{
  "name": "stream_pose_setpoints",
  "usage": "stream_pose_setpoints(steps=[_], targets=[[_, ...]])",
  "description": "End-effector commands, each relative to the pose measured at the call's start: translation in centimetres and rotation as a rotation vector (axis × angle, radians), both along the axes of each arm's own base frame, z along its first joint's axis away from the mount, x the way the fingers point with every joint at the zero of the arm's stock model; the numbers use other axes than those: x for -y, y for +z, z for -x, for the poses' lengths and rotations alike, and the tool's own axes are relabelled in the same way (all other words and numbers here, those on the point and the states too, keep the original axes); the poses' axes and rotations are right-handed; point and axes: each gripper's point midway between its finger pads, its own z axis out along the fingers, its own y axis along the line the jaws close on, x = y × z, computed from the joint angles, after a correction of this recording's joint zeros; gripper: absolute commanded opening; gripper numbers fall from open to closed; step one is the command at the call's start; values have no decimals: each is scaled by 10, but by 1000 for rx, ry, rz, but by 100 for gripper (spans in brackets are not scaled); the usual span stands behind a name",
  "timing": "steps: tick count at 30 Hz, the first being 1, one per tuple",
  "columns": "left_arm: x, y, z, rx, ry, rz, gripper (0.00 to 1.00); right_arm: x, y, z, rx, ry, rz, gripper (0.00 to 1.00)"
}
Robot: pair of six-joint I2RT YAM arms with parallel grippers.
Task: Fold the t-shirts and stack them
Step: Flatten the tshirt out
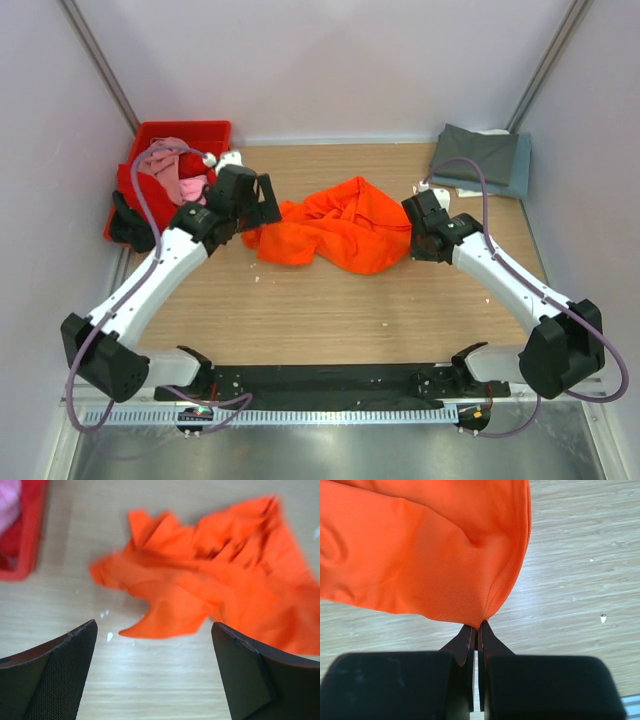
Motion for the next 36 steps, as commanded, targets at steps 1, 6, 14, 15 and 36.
stream_pose_setpoints(steps=[1, 6, 14, 15, 36], targets=[[-1, -77, 34, -242, -51, -48, 97, 6, 9, 1, 12, -1, 20, 1], [-7, -97, 59, -215, -15, 52, 89, 10, 4, 9, 6, -5, 21, 1], [-21, -166, 80, -216, 32, 80, 77, 5, -3, 10, -10, 4, 0, 1], [-24, -167, 73, -186, 56, 70, 75, 4, -3, 10, -12, 5, -3, 1], [-22, -229, 10, -224, 6, -195, 65, 11, -8, 6, -30, 12, 36, 1]])
